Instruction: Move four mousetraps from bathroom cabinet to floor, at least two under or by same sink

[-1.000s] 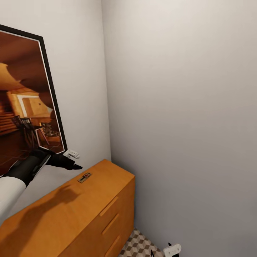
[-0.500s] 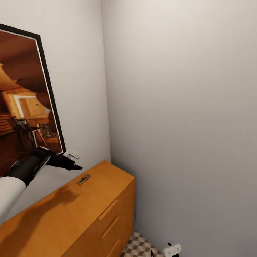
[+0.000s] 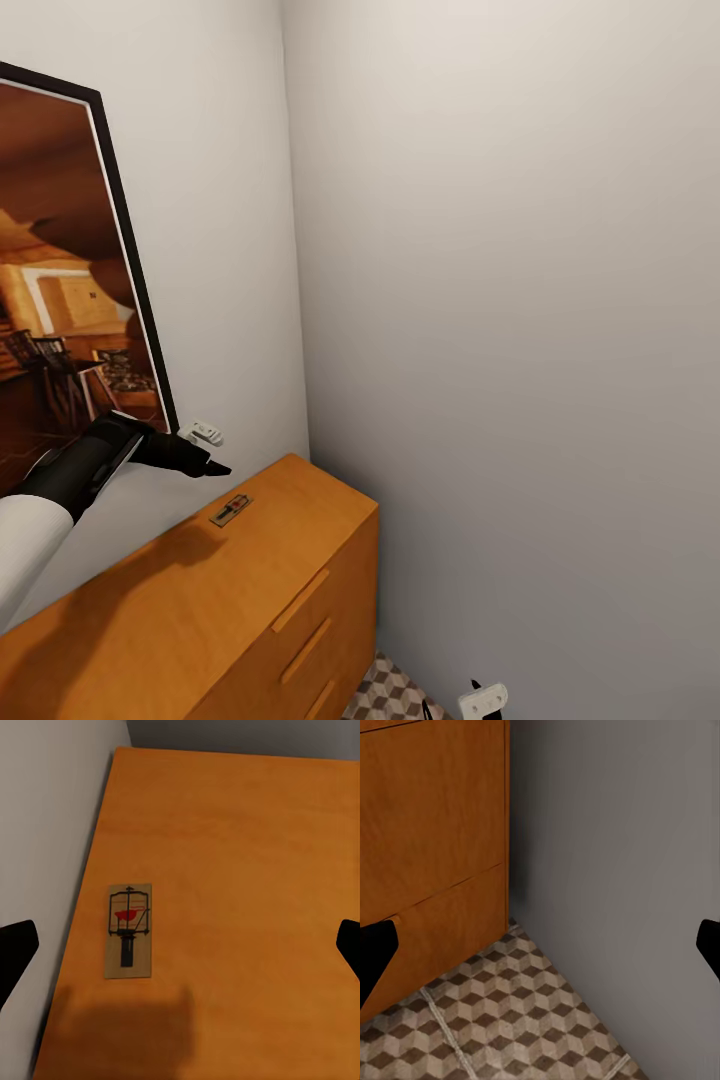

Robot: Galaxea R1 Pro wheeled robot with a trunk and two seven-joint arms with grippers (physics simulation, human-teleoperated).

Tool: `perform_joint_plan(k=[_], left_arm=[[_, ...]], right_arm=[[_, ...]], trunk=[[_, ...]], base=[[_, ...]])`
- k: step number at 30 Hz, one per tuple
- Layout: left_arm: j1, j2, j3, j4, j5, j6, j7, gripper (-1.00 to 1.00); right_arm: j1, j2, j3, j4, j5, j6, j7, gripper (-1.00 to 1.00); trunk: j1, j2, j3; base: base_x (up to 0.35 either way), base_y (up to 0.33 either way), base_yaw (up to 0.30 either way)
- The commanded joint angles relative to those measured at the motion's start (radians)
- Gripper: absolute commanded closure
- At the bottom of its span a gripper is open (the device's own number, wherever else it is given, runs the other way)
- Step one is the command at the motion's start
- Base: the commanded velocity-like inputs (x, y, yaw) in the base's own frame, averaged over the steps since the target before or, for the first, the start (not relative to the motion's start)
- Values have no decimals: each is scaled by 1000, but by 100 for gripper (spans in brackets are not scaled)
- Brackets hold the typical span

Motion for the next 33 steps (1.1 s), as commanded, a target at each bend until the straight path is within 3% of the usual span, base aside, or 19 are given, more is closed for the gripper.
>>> perform_joint_plan(k=[1, 33], left_arm=[[0, 1, -1, -1, -8, 3, -6, -100], [0, 1, -7, 14, -8, 2, -6, -100]], right_arm=[[-1, 0, 2, 1, 9, -2, -9, -100], [-1, 0, 2, 1, 9, -2, -9, -100]], trunk=[[0, -1, 0], [0, -1, 0]], base=[[4, 0, 0], [49, 0, 0]])
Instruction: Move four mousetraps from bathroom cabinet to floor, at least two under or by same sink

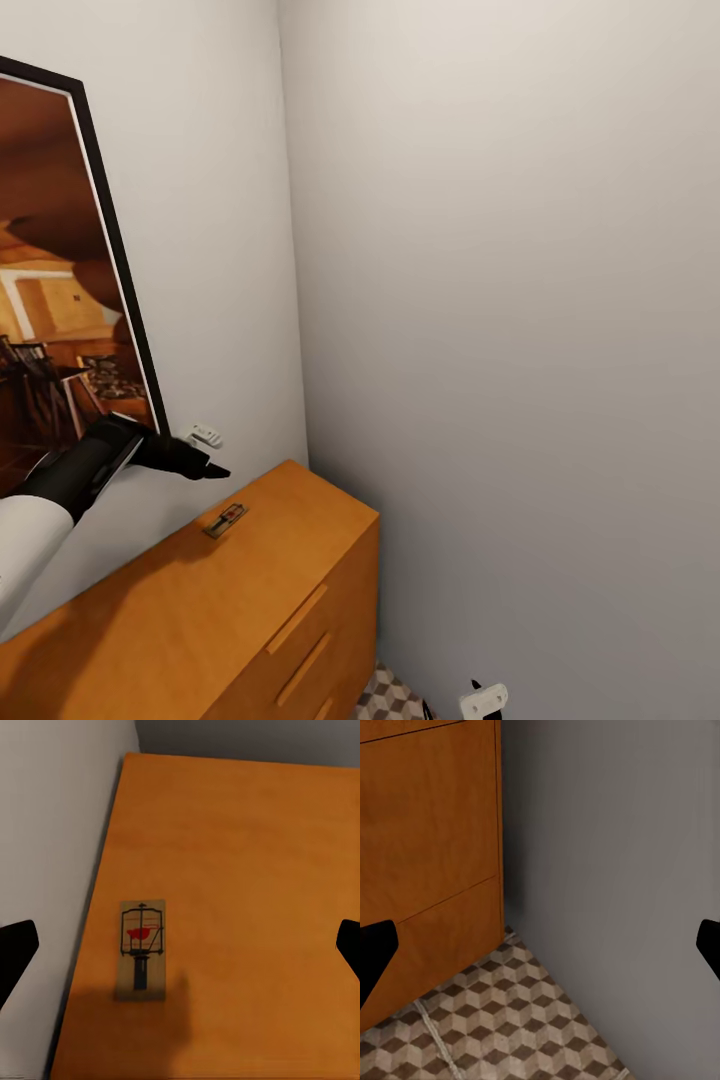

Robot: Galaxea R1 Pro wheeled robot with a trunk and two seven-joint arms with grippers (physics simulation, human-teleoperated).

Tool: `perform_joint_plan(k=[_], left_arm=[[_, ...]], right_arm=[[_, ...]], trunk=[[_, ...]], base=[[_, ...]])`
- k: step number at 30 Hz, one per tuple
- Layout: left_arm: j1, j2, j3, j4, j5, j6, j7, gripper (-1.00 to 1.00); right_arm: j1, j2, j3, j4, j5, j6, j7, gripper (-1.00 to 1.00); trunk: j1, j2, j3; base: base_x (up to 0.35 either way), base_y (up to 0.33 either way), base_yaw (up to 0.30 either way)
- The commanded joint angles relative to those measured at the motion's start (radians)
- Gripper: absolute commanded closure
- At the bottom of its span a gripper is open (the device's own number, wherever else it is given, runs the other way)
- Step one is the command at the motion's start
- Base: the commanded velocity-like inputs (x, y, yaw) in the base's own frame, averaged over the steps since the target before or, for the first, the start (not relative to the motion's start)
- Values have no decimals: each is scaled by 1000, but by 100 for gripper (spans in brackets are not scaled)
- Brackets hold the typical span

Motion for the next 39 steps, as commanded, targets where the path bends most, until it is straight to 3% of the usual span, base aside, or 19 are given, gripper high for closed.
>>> perform_joint_plan(k=[1, 21, 29, 39], left_arm=[[0, 1, -4, 10, -8, 2, -6, -100], [0, -14, -12, 51, -9, -2, -6, -100], [0, -15, -12, 61, -7, -94, -6, -100], [0, -16, -12, 71, -7, -110, -6, -100]], right_arm=[[-1, 0, 2, 1, 9, -2, -9, -100], [-1, 1, 2, 1, 9, -2, -9, -100], [-1, 2, 2, 1, 9, -1, -9, -100], [-1, 2, 2, 1, 9, -1, -9, -100]], trunk=[[0, -1, 0], [0, -1, 0], [0, -1, -2], [0, -1, -15]], base=[[0, 0, 0], [0, 0, 0], [0, 0, 0], [0, 0, 0]])
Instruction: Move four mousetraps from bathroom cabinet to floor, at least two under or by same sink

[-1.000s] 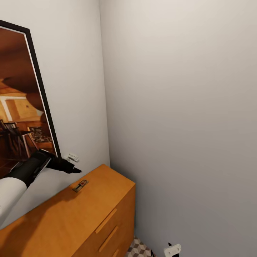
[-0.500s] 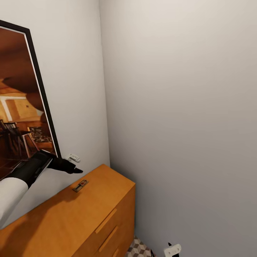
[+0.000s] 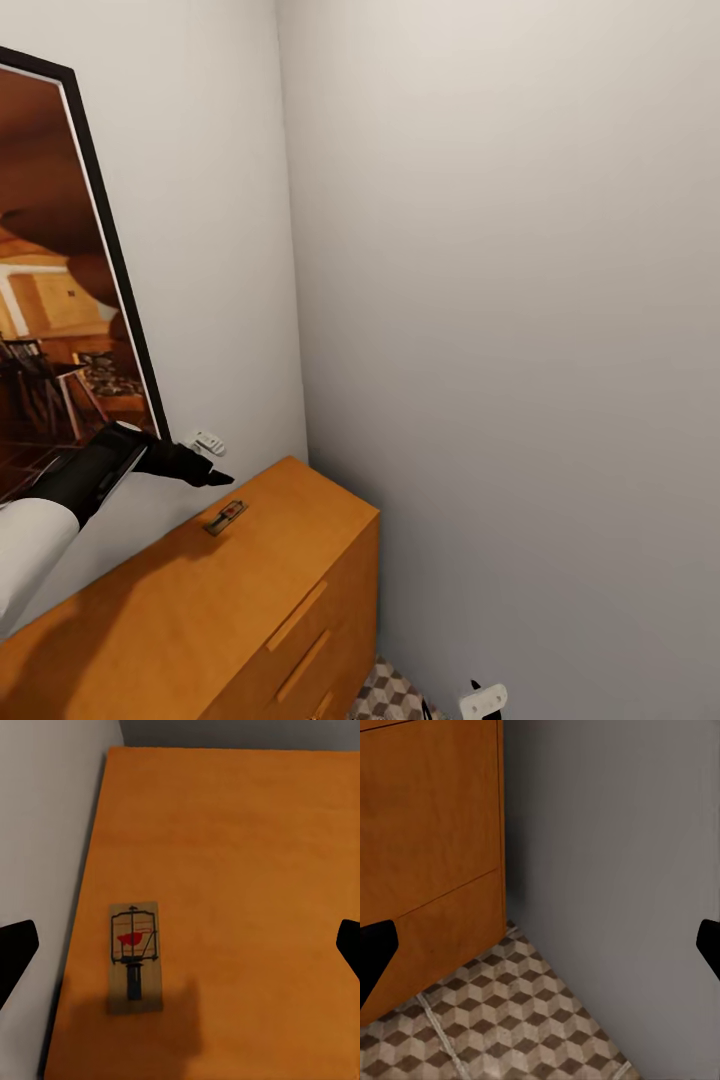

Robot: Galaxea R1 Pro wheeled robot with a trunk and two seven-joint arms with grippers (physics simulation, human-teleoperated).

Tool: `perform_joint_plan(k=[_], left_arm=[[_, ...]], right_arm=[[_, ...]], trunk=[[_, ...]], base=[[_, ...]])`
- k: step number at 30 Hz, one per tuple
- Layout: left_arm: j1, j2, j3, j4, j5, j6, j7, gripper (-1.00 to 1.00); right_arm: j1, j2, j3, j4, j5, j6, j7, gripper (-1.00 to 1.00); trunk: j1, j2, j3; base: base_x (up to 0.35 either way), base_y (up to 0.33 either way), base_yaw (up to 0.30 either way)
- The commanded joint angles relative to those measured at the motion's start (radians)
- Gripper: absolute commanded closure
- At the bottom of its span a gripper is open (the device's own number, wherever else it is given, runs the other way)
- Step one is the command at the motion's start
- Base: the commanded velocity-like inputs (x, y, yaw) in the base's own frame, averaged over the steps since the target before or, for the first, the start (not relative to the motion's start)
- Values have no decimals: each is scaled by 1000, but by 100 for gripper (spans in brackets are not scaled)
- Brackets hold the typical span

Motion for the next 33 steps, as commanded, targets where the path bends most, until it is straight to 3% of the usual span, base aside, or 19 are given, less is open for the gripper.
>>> perform_joint_plan(k=[1, 33], left_arm=[[-1, 1, -2, -2, -5, 4, -4, -100], [-1, 1, -2, 11, -3, 2, -4, -100]], right_arm=[[-1, 0, 2, 1, 9, -2, -9, -100], [-1, 0, 2, 1, 9, -2, -9, -100]], trunk=[[0, -2, -3], [0, -2, -54]], base=[[0, 0, 0], [0, 0, 0]])
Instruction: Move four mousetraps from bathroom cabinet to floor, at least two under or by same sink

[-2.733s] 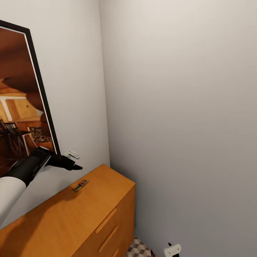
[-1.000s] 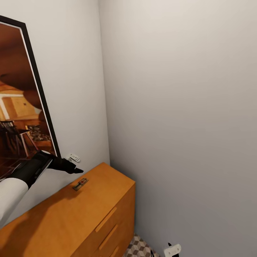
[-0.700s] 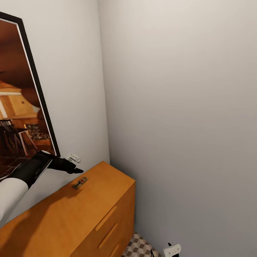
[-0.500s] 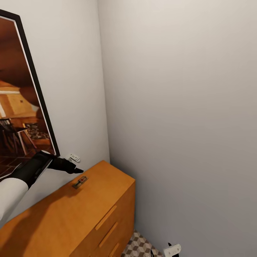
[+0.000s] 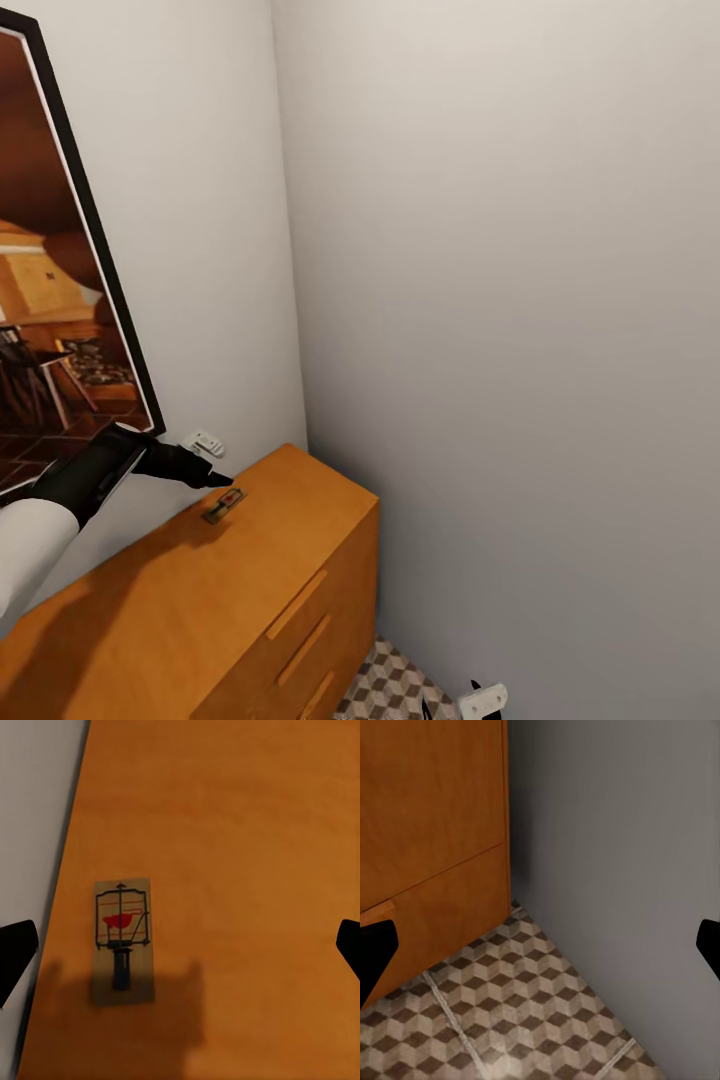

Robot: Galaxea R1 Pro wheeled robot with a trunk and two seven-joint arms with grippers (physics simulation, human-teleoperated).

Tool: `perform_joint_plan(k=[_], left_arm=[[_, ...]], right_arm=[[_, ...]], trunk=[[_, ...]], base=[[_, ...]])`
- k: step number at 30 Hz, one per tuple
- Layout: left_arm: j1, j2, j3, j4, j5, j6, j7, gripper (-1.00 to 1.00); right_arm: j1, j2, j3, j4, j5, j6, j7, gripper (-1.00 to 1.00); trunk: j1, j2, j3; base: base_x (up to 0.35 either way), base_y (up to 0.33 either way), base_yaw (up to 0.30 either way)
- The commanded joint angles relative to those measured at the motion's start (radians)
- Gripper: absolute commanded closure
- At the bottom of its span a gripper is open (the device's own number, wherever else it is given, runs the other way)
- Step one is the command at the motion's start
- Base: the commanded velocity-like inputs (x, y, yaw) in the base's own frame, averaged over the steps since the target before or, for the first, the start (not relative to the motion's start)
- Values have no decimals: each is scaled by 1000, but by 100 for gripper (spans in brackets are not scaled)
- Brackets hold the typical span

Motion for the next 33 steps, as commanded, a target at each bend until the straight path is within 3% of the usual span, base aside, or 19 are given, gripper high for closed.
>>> perform_joint_plan(k=[1, 33], left_arm=[[-1, 1, -2, -2, -4, 4, -4, -100], [-1, -4, -2, -2, -4, 3, -4, -100]], right_arm=[[-1, 0, 2, 1, 9, -2, -9, -100], [-1, -1, 2, 1, 9, -2, -9, -100]], trunk=[[0, -2, -4], [0, -2, -55]], base=[[0, 0, 0], [0, 0, 0]])
